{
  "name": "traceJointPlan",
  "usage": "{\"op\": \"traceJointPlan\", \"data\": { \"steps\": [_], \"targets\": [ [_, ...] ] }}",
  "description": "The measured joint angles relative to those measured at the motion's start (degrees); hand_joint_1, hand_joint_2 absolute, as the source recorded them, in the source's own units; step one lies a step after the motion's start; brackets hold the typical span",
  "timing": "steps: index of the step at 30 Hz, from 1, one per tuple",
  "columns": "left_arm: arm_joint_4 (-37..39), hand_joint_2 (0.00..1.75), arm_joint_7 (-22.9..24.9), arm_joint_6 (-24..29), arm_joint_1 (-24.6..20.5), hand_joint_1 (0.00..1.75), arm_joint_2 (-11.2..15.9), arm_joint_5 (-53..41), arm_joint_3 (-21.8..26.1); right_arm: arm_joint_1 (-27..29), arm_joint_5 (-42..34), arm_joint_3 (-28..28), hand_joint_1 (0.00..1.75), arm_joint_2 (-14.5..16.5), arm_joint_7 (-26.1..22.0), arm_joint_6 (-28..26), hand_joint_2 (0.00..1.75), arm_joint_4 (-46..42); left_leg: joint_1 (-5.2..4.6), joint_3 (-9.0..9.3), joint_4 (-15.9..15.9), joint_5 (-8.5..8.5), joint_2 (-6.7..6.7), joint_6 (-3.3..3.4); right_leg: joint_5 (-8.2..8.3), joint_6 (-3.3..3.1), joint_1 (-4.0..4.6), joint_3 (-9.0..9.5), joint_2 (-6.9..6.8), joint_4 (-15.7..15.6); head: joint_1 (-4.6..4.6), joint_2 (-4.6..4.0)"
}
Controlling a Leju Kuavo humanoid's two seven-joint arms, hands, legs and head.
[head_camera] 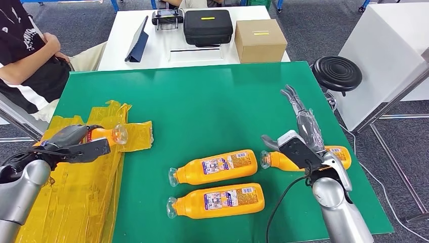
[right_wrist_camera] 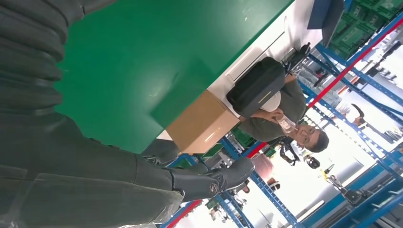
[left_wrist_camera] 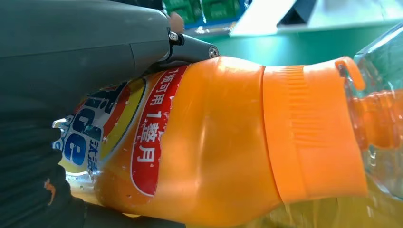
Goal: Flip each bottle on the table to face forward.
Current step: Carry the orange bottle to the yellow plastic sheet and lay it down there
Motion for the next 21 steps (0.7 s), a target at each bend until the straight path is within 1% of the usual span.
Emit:
{"op": "traceJointPlan", "data": {
  "steps": [6, 10, 21],
  "targets": [
    [3.2, 1.75, -0.2, 0.1, -0.4, 1.75, 0.0, 0.7, -3.4, -0.9, -1.2, 0.0, 0.0, -0.2, 0.0, 0.0, 1.75, 0.9, 0.0, 0.0, 0.0, 0.0, 0.0, 0.0, 0.0, 0.0, 0.0, 0.0, 0.0, 0.0, -0.01, 0.0],
    [5.8, 1.75, 0.3, 1.3, -0.7, 1.75, -0.7, 1.4, -5.5, -1.5, -2.1, 0.0, 0.0, -0.6, 0.2, 0.0, 1.75, 1.8, 0.0, 0.0, 0.0, 0.0, -0.03, 0.0, 0.0, 0.0, 0.0, 0.0, 0.0, 0.0, 0.01, 0.01],
    [9.2, 1.75, 0.5, 2.8, -0.9, 1.75, -2.4, 1.3, -8.2, -1.5, -3.8, 0.0, 0.0, -1.6, 0.2, -0.2, 1.75, 3.7, 0.0, 0.0, 0.0, 0.0, -0.04, 0.0, 0.0, 0.0, 0.0, 0.01, -0.01, 0.0, -0.01, 0.0]
  ]
}}
